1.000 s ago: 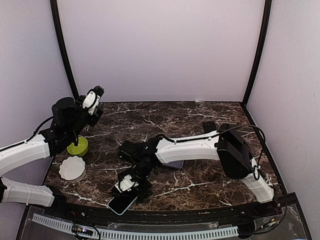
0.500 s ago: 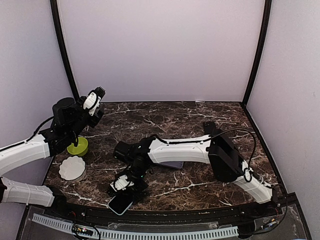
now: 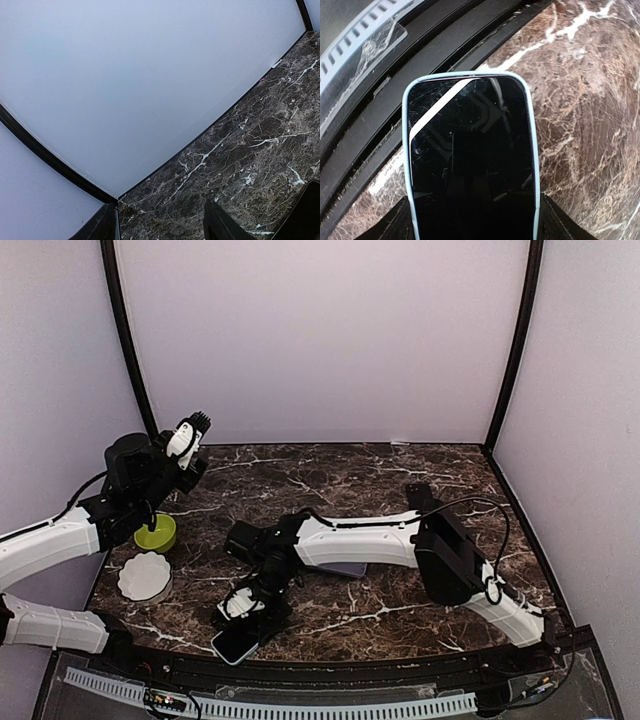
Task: Take the phone out of the phone case
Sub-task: Pick up the phone with the phone case at the corner of the board, then pass from the right arm to the left
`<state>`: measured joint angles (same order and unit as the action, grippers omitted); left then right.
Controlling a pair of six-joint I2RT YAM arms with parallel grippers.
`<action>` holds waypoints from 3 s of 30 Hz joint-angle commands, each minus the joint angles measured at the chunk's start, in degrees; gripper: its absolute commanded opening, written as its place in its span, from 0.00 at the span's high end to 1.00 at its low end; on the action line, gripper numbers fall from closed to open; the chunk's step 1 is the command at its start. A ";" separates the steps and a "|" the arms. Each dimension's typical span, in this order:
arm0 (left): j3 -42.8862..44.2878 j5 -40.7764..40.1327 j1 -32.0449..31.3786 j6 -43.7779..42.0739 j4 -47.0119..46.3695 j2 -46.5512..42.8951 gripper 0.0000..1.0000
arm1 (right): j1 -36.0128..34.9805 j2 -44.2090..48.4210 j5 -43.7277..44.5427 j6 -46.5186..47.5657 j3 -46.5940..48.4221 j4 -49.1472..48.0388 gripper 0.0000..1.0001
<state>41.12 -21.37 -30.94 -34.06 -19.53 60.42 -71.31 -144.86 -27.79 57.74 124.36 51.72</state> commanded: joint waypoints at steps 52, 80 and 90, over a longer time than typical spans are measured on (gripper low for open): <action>5.11 25.03 0.51 18.48 6.67 0.94 0.05 | 16.00 47.83 41.42 -45.89 -67.98 -89.70 0.82; 13.08 64.42 1.49 46.23 5.73 9.52 0.39 | 14.60 51.23 31.83 -35.50 -68.10 -104.13 0.91; 14.45 67.70 1.50 51.73 3.33 12.99 0.51 | 11.50 49.03 33.29 -28.59 -66.45 -104.90 0.92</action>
<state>54.50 42.98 -29.78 14.66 -12.43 74.30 -58.76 -95.92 5.15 25.71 55.90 -45.45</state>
